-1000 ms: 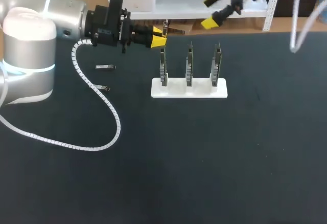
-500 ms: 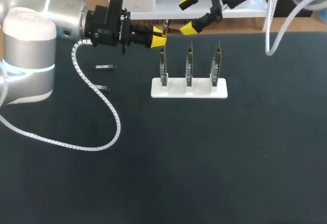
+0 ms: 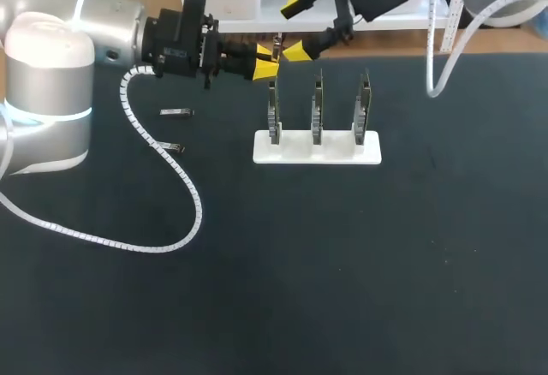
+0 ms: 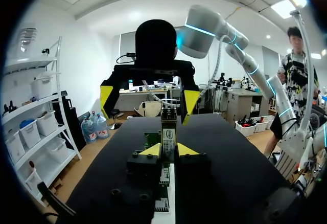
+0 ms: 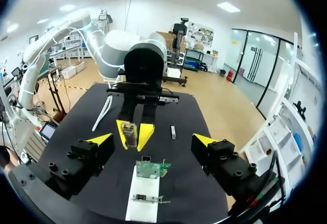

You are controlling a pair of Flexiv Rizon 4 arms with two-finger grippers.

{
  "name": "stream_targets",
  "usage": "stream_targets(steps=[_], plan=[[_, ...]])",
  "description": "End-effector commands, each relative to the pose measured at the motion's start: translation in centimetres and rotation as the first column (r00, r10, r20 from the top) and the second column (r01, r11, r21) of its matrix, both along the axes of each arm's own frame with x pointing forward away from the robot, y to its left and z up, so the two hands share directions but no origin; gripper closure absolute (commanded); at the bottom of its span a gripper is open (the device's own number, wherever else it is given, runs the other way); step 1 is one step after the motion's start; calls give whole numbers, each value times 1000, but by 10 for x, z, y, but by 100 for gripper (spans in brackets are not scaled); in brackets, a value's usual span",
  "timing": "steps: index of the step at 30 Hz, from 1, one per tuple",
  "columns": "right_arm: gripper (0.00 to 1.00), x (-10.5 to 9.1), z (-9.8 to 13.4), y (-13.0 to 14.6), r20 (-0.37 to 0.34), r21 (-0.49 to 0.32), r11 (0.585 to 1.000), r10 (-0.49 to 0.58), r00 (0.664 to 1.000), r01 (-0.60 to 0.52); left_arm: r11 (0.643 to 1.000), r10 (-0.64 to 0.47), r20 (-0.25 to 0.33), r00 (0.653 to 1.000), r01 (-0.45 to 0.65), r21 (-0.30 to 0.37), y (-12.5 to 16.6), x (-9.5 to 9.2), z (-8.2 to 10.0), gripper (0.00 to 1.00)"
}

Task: Pick up the optical module with the left hand, and insert it into the network port with the right hand.

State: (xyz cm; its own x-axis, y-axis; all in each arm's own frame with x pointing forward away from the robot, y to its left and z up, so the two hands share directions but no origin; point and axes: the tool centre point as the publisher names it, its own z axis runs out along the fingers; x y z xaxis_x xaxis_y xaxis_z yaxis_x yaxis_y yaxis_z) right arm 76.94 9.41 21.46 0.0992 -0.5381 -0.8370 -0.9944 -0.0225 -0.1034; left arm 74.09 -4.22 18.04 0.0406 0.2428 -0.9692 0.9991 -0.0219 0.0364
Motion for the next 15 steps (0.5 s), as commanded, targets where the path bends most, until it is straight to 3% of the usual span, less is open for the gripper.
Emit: stream_targets(steps=[1,15], plan=[[0,7,2,5,-8,9,1000,12,1000,-12,1000,-6,-3,1000,6,4,0,3,0,100],[0,2,-7,26,-17,50,997,-65,998,66,1000,-6,-3,1000,6,4,0,3,0,100]])
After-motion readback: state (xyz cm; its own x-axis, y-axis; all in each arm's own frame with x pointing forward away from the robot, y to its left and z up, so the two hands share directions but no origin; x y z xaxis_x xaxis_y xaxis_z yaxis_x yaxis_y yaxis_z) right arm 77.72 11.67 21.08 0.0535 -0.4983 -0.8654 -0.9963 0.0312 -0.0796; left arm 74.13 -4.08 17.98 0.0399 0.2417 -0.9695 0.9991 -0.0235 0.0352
